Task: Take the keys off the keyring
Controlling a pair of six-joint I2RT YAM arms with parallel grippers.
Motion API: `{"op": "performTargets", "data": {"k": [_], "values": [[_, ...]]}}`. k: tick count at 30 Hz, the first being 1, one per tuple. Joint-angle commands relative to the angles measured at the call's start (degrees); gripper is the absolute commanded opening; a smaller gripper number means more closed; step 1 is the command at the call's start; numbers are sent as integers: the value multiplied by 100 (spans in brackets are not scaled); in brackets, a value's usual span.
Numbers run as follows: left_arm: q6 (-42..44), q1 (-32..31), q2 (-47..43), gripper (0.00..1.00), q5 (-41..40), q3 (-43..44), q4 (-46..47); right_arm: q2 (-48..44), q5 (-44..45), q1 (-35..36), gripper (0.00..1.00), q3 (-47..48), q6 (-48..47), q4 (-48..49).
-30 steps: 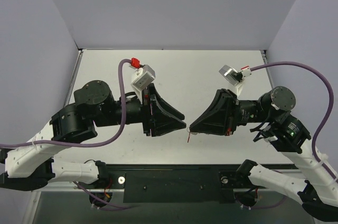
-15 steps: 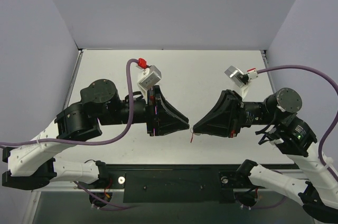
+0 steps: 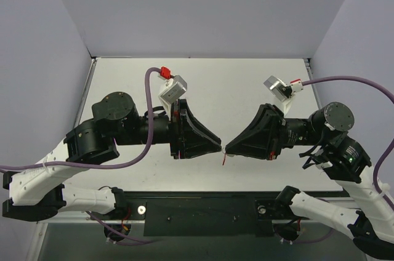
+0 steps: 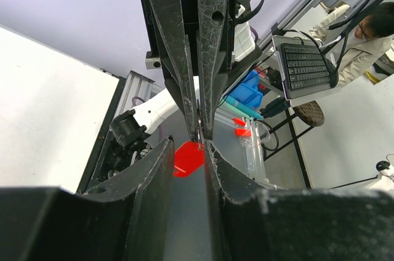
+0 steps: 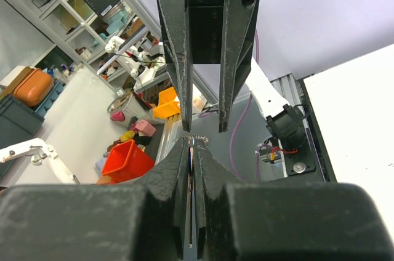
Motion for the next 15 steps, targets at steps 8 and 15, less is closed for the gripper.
{"op": "performTargets", "data": {"k": [8, 15], "values": [[-188, 17, 52, 34, 256, -136, 621, 20, 55, 45, 0, 278, -78, 257], [-223, 8, 114, 25, 326, -74, 648, 11, 64, 45, 0, 278, -113, 90]]}}
